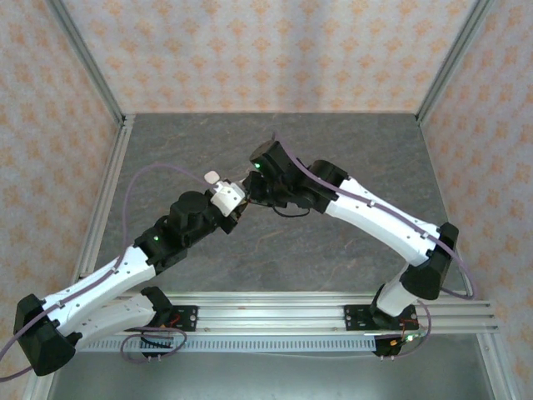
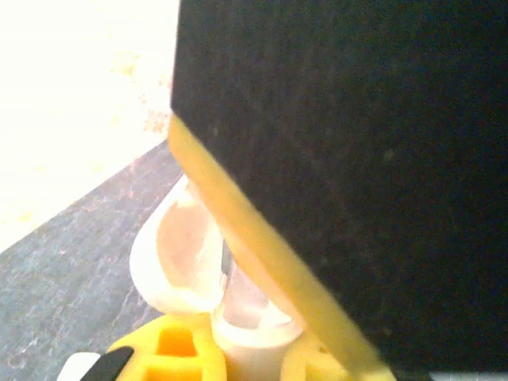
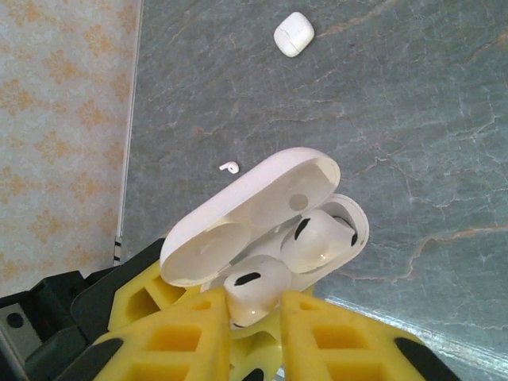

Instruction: Insert wireless bluetooth earbuds into charging case

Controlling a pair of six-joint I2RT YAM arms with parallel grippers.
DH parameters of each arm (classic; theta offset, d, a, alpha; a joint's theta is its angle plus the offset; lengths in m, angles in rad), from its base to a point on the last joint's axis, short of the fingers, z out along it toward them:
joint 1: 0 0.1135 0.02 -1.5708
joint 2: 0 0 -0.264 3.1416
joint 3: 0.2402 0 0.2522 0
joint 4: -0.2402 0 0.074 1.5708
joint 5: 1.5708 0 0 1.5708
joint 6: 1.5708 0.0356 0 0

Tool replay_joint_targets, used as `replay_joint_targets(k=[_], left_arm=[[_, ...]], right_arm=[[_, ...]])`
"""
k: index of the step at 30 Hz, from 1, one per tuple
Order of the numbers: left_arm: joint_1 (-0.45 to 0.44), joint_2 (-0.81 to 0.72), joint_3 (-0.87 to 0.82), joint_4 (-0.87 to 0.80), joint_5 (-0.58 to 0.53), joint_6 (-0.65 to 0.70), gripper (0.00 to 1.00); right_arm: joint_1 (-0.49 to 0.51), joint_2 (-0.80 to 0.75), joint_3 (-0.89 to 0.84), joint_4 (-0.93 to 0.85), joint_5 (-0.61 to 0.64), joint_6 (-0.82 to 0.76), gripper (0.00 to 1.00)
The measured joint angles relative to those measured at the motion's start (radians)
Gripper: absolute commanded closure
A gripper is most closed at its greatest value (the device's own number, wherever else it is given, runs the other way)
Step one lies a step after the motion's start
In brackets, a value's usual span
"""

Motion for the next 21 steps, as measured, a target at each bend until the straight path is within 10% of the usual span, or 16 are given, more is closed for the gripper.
replay_joint_targets(k=[21], left_arm=[[-0.002,-0.025,-0.018,0.027,-0.02,0.017,1.0]], right_arm=[[-0.001,-0.015,0.011,0.028,0.002,-0.016,1.0]])
